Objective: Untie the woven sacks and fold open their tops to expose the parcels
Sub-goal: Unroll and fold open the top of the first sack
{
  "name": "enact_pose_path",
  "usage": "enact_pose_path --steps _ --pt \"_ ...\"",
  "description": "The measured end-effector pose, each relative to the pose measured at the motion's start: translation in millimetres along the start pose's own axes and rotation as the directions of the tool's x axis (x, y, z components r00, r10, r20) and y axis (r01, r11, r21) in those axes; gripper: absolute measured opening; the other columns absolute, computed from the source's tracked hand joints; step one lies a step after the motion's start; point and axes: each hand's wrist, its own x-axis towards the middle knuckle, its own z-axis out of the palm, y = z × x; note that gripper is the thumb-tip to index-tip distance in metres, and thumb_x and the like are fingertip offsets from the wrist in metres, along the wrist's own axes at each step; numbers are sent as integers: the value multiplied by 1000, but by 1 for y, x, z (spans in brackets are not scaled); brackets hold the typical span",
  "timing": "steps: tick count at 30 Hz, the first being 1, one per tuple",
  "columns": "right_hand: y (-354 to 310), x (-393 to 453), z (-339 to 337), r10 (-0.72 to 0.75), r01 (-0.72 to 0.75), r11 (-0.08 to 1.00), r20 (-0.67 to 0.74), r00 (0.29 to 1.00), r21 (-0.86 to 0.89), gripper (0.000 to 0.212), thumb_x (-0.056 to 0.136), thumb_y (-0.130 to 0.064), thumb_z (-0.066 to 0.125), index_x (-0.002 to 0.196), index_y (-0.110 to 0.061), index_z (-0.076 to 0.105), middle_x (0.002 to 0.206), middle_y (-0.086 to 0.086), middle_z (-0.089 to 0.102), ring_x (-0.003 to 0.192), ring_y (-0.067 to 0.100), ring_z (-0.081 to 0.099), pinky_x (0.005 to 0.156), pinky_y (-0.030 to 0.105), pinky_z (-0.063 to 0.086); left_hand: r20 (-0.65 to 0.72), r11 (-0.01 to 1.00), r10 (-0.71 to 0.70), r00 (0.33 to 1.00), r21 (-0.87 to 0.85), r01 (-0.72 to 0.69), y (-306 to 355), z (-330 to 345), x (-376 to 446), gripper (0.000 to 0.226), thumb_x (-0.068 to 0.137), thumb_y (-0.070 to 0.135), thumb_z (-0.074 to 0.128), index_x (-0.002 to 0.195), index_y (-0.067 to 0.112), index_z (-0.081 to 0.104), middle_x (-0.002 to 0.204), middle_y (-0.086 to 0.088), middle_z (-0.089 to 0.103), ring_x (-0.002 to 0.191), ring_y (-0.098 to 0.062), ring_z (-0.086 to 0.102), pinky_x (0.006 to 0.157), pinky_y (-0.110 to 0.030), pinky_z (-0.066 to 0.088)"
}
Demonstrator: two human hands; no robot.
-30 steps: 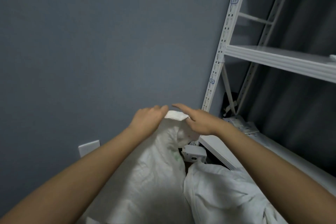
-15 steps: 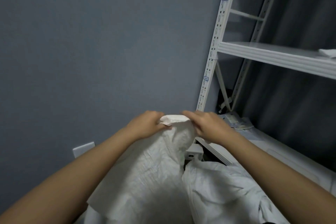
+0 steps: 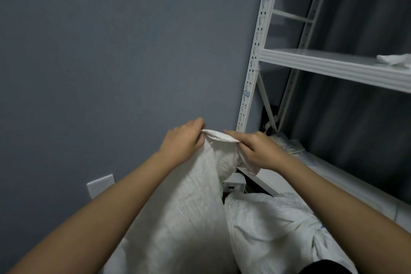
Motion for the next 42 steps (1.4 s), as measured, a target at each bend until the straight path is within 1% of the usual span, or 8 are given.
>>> enact_pose_path --steps 4,10,14,21,26,30,36,42 --pt "-6 -14 5 9 0 996 -104 995 88 50 95 -10 45 139 -33 47 67 6 65 59 18 56 56 23 38 532 783 -110 840 -474 403 21 4 -8 58 93 54 44 138 21 30 122 3 46 113 -17 50 88 -27 35" --pt "0 -15 -5 -3 -3 988 37 999 155 52 91 -7 51 135 -34 52 86 -22 63 69 -4 59 62 17 42 211 828 -30 977 -543 143 17 21 -1 30 98 30 48 75 11 53 71 3 51 67 -11 48 68 -28 32" --pt "-9 -16 -10 44 -237 790 334 941 565 42 91 -27 63 132 -22 55 113 -11 60 101 -4 54 88 14 40 -55 930 334 941 -145 -338 13 29 -10 33 95 44 39 85 15 51 78 -1 48 75 -20 50 60 -32 41" --pt "-3 -16 25 -413 310 879 -251 875 -364 27 89 -27 45 79 -10 63 72 4 56 63 24 57 44 32 44 281 872 80 956 -484 69 -18 30 -21 36 83 52 61 93 18 61 84 7 62 78 -8 56 74 -32 44" --pt "-21 -15 28 -147 143 987 62 987 70 49 81 -22 51 129 -31 49 107 -6 60 90 16 58 72 33 48 228 951 273 935 -213 -226 -2 22 -26 31 83 48 64 90 19 53 83 8 53 75 -7 47 64 -28 33" --pt "-18 -20 40 -148 169 903 84 985 -396 63 89 -9 43 149 -25 29 118 8 55 102 30 57 76 39 47 388 930 145 910 -369 9 -7 15 -22 28 85 52 60 78 24 57 73 7 57 67 -8 50 62 -27 37" --pt "-18 -18 43 -194 169 965 113 974 198 16 95 -27 58 104 -20 68 69 -19 59 65 -3 51 62 22 39 174 939 331 927 35 -342 -5 18 -32 37 93 47 37 100 17 58 95 -1 60 91 -18 55 69 -34 44" --pt "-17 -28 46 -162 150 972 -51 986 -181 39 85 -38 39 111 -25 64 91 -7 63 86 18 62 67 33 49 440 910 134 888 -410 65 -19 31 -37 20 91 38 59 85 19 63 80 3 53 80 -18 56 67 -26 38"
